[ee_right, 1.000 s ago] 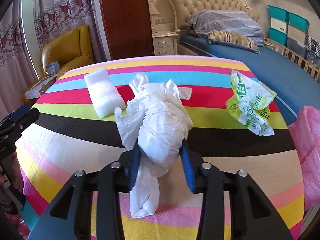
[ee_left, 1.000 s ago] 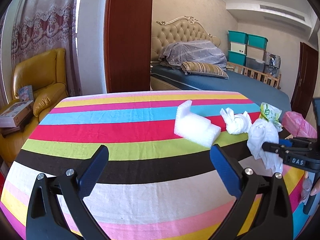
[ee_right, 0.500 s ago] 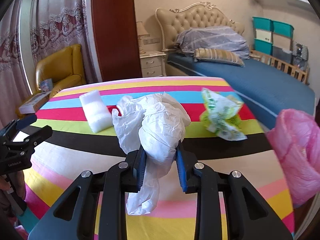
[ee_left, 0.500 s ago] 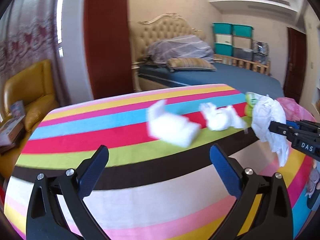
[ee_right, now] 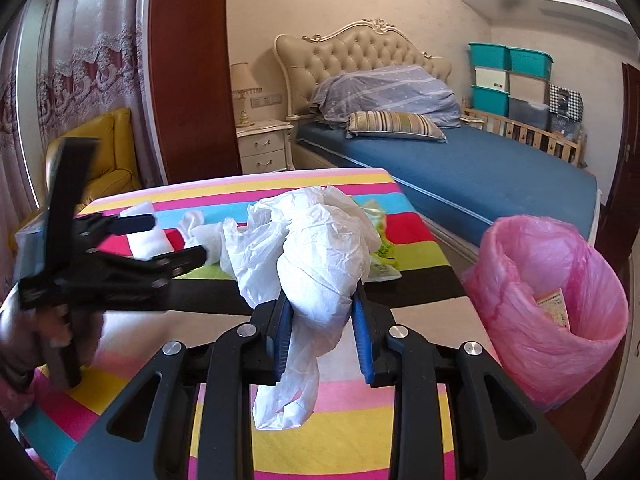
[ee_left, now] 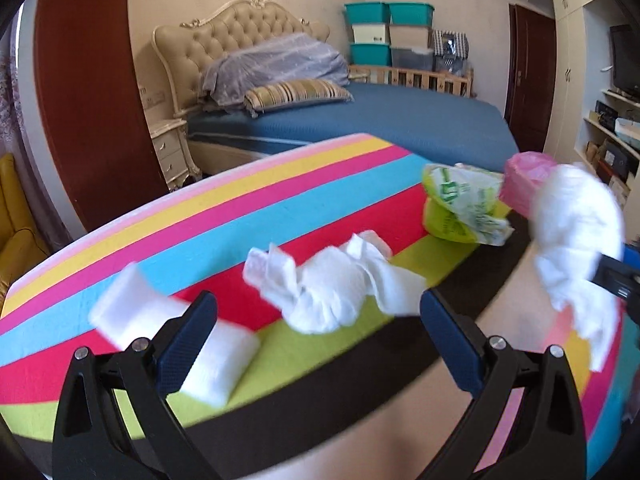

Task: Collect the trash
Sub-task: 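Grasp the white plastic bag with the right tool while the left tool grasps crumpled tissue, then carry the tissue and white bag over the pink bin while both tools open to drop them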

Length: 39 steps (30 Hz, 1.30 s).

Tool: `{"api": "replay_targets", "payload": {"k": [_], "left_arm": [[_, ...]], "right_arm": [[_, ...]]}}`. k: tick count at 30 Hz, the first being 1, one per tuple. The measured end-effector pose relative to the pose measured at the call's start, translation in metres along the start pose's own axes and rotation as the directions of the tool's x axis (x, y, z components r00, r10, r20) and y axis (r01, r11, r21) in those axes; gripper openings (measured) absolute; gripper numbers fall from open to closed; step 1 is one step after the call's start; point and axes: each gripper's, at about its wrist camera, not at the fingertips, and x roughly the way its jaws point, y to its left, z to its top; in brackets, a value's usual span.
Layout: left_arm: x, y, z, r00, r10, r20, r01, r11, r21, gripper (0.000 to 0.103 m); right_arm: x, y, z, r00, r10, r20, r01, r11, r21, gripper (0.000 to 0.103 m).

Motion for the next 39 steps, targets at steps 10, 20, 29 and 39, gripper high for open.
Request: {"api": "replay_targets", "payload": {"k": [10, 20, 29, 39], "left_arm": [[0.027, -0.003, 0.005, 0.992, -0.079, -0.095, 0.081, 0.997, 0.008, 0.041], [-0.034, -0.009, -0.023, 0.998, -0.041, 0.042, 0.042, 0.999, -0.027, 0.039], [-0.083, -0.004, -0.054, 0.992, 0.040, 0.124, -0.024, 0.991, -0.128, 0.039], [-0.119, -0.014, -0.075, 0.983, 0.042, 0.177, -0.016, 0.989, -0.148, 0.040]], "right_arm": [[0.006, -0.009, -0.003, 1.000, 0.014, -0.007, -0.014, 0.999, 0.040, 0.028], [0.006, -0.001, -0.005, 1.000, 0.011, -0.012, -0.010, 1.000, 0.021, 0.028], [-0.003, 0.018, -0.011, 0.999, 0.034, -0.015, -0.034, 0.999, -0.013, 0.028], [-0.029, 0.049, -0.028, 0.996, 0.085, -0.015, -0.086, 0.993, -0.078, 0.028]]}}
